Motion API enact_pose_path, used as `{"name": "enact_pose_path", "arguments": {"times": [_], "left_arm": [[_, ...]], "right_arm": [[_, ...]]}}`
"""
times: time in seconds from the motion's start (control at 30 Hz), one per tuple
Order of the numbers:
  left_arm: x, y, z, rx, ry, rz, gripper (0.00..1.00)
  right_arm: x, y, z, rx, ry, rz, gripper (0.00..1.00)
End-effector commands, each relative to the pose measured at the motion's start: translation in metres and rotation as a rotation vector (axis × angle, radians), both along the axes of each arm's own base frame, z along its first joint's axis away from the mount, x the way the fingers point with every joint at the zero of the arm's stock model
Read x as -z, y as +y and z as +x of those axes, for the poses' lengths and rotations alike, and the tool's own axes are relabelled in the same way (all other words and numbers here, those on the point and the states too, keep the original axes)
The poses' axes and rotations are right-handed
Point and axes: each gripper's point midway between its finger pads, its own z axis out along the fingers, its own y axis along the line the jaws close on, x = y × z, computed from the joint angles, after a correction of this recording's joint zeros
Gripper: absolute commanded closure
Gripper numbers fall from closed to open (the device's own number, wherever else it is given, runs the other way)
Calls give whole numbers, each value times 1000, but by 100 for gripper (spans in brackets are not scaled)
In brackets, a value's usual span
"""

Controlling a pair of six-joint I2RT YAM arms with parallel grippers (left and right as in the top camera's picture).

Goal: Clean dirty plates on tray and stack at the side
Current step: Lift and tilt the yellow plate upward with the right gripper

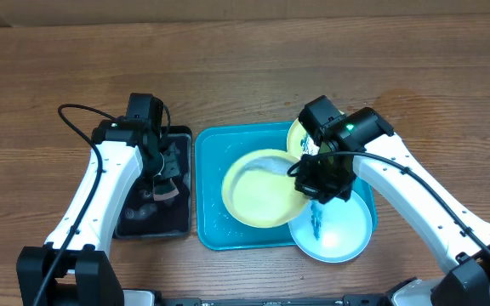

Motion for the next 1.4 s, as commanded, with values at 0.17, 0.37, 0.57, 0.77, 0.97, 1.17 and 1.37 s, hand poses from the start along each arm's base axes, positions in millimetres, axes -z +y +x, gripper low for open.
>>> {"name": "enact_pose_path", "arguments": {"times": [0.17, 0.37, 0.57, 0.77, 0.97, 1.17, 1.37], "left_arm": [[0, 0, 1, 32, 2, -2, 96], [0, -2, 1, 35, 1, -9, 96], [0, -2, 1, 35, 0, -9, 96], [0, -2, 1, 35, 0, -9, 96], [0, -2, 1, 35, 0, -9, 96], [0, -2, 1, 34, -1, -9, 96], [-1, -2, 3, 35, -10, -10, 96]], "right_arm": [[-18, 38, 48, -88, -246, 184, 96], [-27, 42, 83, -39, -397, 177, 96], [-26, 26, 102, -20, -491, 72, 96], [-27, 21, 108, -63, -533, 30, 96], [-29, 20, 114, -124, -581, 10, 96], [-29, 8, 120, -163, -619, -71, 96], [-28, -5, 121, -265, -650, -184, 96]]}}
